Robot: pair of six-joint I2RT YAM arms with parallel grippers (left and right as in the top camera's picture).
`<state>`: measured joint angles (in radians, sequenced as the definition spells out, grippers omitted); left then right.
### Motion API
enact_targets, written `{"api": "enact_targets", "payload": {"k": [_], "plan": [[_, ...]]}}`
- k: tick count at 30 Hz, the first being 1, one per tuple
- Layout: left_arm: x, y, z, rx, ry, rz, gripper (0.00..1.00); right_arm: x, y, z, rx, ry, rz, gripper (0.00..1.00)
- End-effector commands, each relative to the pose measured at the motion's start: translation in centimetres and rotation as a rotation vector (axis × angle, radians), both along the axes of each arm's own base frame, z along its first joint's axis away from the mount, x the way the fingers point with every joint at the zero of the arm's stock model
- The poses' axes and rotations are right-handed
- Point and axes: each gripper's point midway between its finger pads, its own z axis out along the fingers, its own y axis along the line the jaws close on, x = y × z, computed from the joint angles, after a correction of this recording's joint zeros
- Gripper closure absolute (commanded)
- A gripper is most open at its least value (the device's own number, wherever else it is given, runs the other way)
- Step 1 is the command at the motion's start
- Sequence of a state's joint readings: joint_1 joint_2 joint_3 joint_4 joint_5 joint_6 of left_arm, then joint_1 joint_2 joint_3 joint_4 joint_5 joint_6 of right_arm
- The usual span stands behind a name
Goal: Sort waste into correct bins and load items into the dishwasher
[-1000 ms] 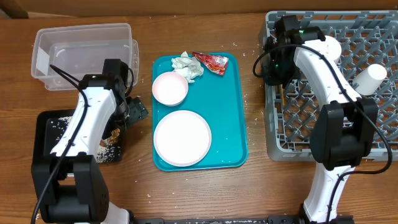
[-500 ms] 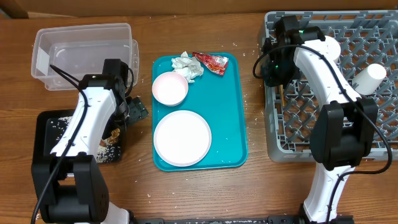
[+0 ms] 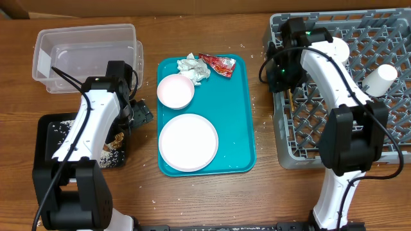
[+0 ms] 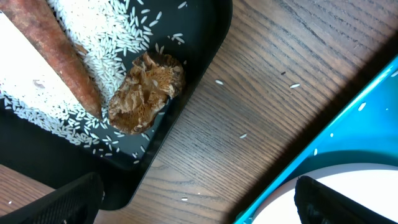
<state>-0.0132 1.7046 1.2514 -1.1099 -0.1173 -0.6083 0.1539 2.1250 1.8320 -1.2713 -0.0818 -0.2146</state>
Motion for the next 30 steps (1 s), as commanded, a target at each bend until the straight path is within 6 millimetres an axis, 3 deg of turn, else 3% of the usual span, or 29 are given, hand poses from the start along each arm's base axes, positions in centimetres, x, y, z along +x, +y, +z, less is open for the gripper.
{"api": "enact_targets", "payload": {"k": [1,6,10,13,15,17,21,23,25,28,30], "plan": [[0.0,0.3,-0.3,0.013,0.007,0.021,0.0,0.0,0.9,1.1,0.009,-0.019,-0.03,0.5],[0.0,0.3,-0.3,0.013,0.007,0.022,0.0,0.9,0.2,3.4,-0.019,-0.072,-0.113,0.44],[0.0,0.3,-0.3,0.013,0.007,0.022,0.0,1.5,0.3,6.9,0.005,-0.153,-0.175,0.39],[0.0,0.3,-0.3,0.013,0.007,0.022,0.0,1.7,0.3,10.1,0.034,-0.22,-0.222,0.24],[0.0,0.3,-0.3,0.013,0.007,0.022,0.0,1.6,0.7,12.1,0.075,-0.256,-0.249,0.04],[0.0,0.3,-0.3,0.013,0.007,0.022,0.0,1.2,2.3,13.8,0.175,-0.273,-0.225,0.0],[0.0,0.3,-0.3,0.013,0.007,0.022,0.0,-0.1,9.0,17.7,0.592,-0.22,-0.094,0.0],[0.0,0.3,-0.3,0.013,0.007,0.022,0.0,-0.2,11.1,19.0,0.721,-0.21,-0.037,0.0],[0.0,0.3,-0.3,0.013,0.007,0.022,0.0,0.3,12.2,19.2,0.754,-0.218,-0.021,0.0],[0.0,0.3,-0.3,0.013,0.007,0.022,0.0,1.0,13.6,17.8,0.724,-0.197,-0.07,0.02],[0.0,0.3,-0.3,0.013,0.007,0.022,0.0,1.3,14.8,16.3,0.67,-0.183,-0.11,0.09]]}}
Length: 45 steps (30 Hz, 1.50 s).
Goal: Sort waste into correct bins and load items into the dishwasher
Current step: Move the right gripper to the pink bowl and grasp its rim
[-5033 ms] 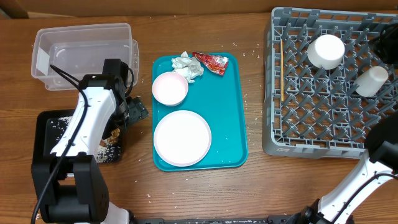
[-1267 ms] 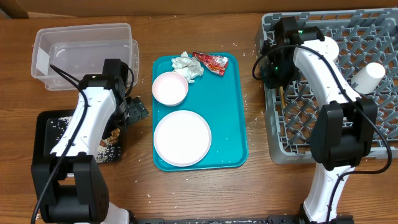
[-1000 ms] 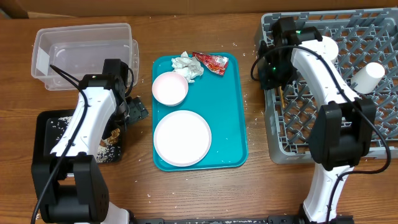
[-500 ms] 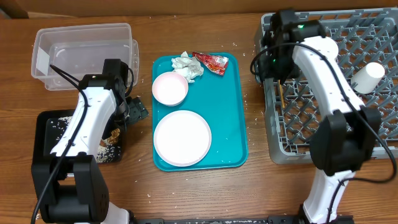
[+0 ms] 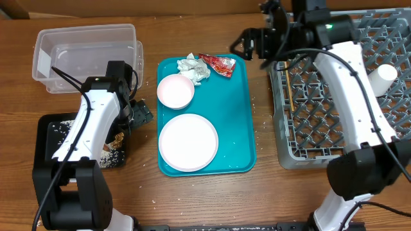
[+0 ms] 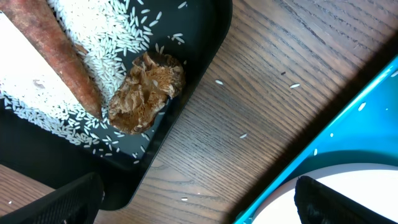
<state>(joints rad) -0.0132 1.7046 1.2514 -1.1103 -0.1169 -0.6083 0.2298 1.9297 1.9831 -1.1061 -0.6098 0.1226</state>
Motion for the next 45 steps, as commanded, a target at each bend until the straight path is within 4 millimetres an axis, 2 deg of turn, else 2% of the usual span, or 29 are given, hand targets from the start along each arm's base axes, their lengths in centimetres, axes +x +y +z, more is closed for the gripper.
{"api": "enact_targets", "payload": {"k": [1,4,8,10,16,22,30,35,42,45], "plan": [[0.0,0.3,-0.3,0.014,0.006,0.022,0.0,-0.1,3.0,-2.1,-0.018,0.092,-0.048,0.12],[0.0,0.3,-0.3,0.014,0.006,0.022,0.0,0.4,4.6,-5.3,-0.131,0.133,-0.148,0.15],[0.0,0.3,-0.3,0.014,0.007,0.021,0.0,0.1,7.7,-9.4,-0.227,0.171,-0.21,0.18],[0.0,0.3,-0.3,0.014,0.006,0.022,0.0,-0.3,9.4,-10.9,-0.246,0.179,-0.215,0.2],[0.0,0.3,-0.3,0.014,0.006,0.022,0.0,-1.5,14.0,-14.2,-0.258,0.194,-0.215,0.37],[0.0,0.3,-0.3,0.014,0.006,0.022,0.0,-1.7,14.1,-17.0,-0.38,0.156,-0.291,0.39],[0.0,0.3,-0.3,0.014,0.006,0.022,0.0,-1.7,13.6,-19.7,-0.424,0.192,-0.324,0.38],[0.0,0.3,-0.3,0.014,0.007,0.021,0.0,-1.4,13.8,-19.8,-0.419,0.18,-0.318,0.39],[0.0,0.3,-0.3,0.014,0.007,0.021,0.0,-1.6,13.6,-20.8,-0.422,0.183,-0.318,0.52],[0.0,0.3,-0.3,0.014,0.006,0.022,0.0,-1.7,13.6,-21.1,-0.426,0.186,-0.318,0.54]]}}
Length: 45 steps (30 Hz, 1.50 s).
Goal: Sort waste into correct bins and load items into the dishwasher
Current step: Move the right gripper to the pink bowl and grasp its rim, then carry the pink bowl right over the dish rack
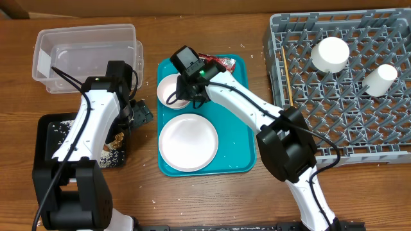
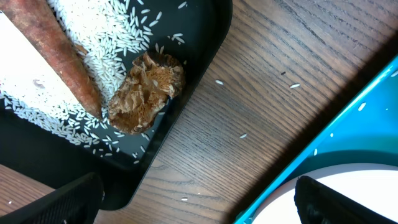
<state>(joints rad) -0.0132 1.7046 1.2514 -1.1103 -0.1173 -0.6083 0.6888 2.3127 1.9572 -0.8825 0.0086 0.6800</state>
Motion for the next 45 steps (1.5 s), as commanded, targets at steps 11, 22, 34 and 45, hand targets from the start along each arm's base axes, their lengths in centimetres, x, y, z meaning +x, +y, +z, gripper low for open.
{"api": "enact_targets", "payload": {"k": [11,22,34,45], "plan": [[0.0,0.3,-0.3,0.013,0.006,0.022,0.0,0.0,-0.6,-1.4,-0.032,0.009,-0.011,0.59],[0.0,0.3,-0.3,0.013,0.006,0.021,0.0,-0.1,-0.4,-2.0,-0.028,0.023,-0.007,0.83],[0.0,0.3,-0.3,0.013,0.006,0.022,0.0,0.9,-1.1,3.8,-0.02,0.007,0.004,0.96],[0.0,0.3,-0.3,0.013,0.006,0.022,0.0,4.3,-15.8,14.4,-0.124,-0.052,-0.278,0.96]]}}
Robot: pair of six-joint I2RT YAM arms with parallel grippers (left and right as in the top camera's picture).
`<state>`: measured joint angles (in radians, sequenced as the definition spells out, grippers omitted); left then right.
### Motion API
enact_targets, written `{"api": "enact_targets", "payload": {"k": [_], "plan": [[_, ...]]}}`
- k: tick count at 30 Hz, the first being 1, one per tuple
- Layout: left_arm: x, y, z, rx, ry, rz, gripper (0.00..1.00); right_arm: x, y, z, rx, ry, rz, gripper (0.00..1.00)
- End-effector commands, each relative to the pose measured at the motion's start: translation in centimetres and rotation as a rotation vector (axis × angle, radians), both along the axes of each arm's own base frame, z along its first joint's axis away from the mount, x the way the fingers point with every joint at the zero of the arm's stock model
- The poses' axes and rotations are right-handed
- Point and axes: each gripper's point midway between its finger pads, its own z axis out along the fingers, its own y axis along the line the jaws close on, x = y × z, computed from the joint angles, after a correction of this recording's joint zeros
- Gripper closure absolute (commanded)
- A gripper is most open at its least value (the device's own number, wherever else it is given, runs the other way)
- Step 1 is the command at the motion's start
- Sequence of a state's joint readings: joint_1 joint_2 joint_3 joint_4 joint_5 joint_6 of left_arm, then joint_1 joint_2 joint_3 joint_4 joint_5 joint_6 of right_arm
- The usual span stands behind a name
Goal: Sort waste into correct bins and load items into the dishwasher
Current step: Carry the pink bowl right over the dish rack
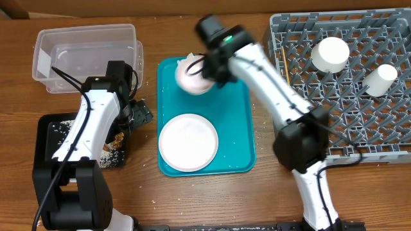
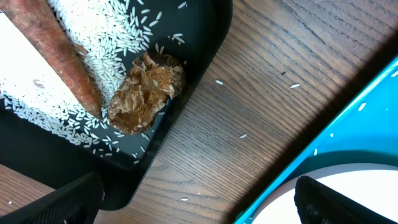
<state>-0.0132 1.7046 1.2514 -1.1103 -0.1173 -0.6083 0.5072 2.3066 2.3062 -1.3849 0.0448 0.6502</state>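
Note:
My right gripper (image 1: 204, 69) is shut on the rim of the small pink bowl (image 1: 191, 81), which is blurred and held over the far end of the teal tray (image 1: 237, 128). A white plate (image 1: 188, 142) lies on the near half of the tray. The crumpled tissue (image 1: 190, 59) peeks out behind the bowl; the red wrapper is hidden under the arm. My left gripper (image 2: 199, 208) stands open above bare wood between the black bin (image 2: 205, 37) and the tray's edge (image 2: 348, 124), holding nothing.
The grey dish rack (image 1: 359, 115) at the right holds two white cups (image 1: 330, 54) (image 1: 380, 79) and a chopstick (image 1: 282, 67). A clear tub (image 1: 83, 48) stands at the far left. The black bin holds rice, a carrot (image 2: 56, 50) and a brown lump (image 2: 148, 90).
The pink bowl has left its spot at the tray's left side and is now off the tray, further back and to the right, in my right gripper. The left arm has not moved.
My right gripper was down in the rack's left side, then above the gap between rack and tray. Then it was at the pink bowl's rim on the tray, and now it holds the bowl over the tray's far end. The left gripper stayed open by the black bin.

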Motion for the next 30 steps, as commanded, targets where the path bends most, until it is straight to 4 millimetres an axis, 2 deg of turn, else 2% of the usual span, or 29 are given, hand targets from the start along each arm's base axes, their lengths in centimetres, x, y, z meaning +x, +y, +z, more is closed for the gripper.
{"api": "enact_targets", "payload": {"k": [1,6,9,14,19,22,26,30], "plan": [[0.0,0.3,-0.3,0.013,0.006,0.022,0.0,2.3,-7.5,7.5,-0.057,-0.173,-0.147,0.96],[0.0,0.3,-0.3,0.013,0.007,0.022,0.0,2.7,-19.8,12.2,-0.272,-0.28,-0.366,0.96],[0.0,0.3,-0.3,0.013,0.006,0.022,0.0,2.1,-26.8,14.2,-0.399,-0.322,-0.511,0.96],[0.0,0.3,-0.3,0.013,0.007,0.022,0.0,0.4,-35.5,15.1,-0.529,-0.296,-0.665,0.96],[0.0,0.3,-0.3,0.013,0.007,0.021,0.0,-2.2,-41.9,14.5,-0.579,-0.238,-0.825,0.96],[0.0,0.3,-0.3,0.013,0.006,0.022,0.0,-5.1,-45.5,14.3,-0.68,-0.199,-0.981,0.96],[0.0,0.3,-0.3,0.013,0.006,0.022,0.0,-8.2,-47.3,13.5,-0.772,-0.135,-1.108,0.96],[0.0,0.3,-0.3,0.013,0.007,0.021,0.0,-9.9,-47.2,13.2,-0.857,-0.108,-1.167,0.96]]}}
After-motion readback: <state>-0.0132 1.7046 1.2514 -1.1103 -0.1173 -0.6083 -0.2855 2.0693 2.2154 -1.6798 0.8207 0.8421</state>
